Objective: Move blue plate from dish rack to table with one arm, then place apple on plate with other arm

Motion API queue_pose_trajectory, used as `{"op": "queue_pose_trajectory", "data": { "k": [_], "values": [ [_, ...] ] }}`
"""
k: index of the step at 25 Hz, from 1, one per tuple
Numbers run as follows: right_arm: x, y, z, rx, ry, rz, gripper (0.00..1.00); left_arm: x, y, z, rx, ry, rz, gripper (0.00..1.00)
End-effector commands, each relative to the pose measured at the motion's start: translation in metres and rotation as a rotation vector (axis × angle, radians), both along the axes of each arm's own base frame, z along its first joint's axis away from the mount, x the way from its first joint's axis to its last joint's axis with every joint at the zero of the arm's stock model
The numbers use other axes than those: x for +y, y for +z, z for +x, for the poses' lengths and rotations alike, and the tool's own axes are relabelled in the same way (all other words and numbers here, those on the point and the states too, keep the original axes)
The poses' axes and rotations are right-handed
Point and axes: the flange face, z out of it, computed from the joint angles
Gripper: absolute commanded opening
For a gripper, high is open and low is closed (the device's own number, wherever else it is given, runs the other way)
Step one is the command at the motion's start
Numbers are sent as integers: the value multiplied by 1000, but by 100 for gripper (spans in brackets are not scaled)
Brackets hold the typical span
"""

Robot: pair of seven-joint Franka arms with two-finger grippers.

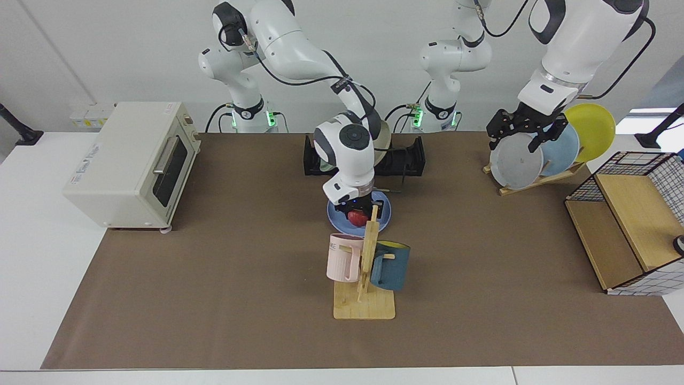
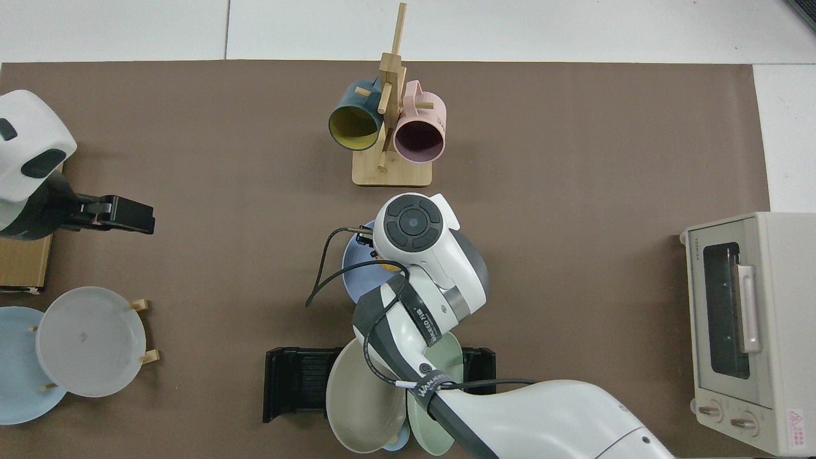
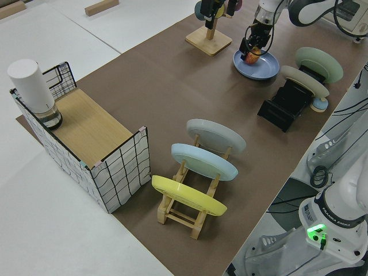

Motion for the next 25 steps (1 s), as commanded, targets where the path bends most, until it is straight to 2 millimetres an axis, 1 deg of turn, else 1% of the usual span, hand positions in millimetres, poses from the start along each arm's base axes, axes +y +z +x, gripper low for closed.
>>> {"op": "queue_pose_trajectory", "data": {
  "k": [1,4,8,10,13,15,19,22,23,25],
  "values": [
    [1,14,-2,0,-1,0,100,-2,-1,-3,6,-11,3,100],
    [-5,29,3,-17,-5,8,100,-2,-1,-3,6,-8,5,100],
    [-18,59,10,-46,52,18,100,-5,-1,-4,6,-12,5,100],
    [-33,75,16,-53,92,18,100,-6,-1,-4,6,-12,3,100],
    [-64,102,28,-76,155,20,100,-6,-1,-4,6,-14,3,100],
    [-93,122,36,-79,202,17,100,-5,-1,-3,4,-12,3,100],
    [-175,159,61,-119,293,-1,100,-5,-1,-3,4,-12,3,100],
    [-229,172,76,-149,323,-22,100,-5,-1,-3,4,-14,5,100],
    [-251,176,80,-159,328,-38,100,-5,-1,-3,4,-14,5,100],
    [-286,180,87,-168,348,-73,100,-5,-1,-3,4,-14,5,100]
  ]
}}
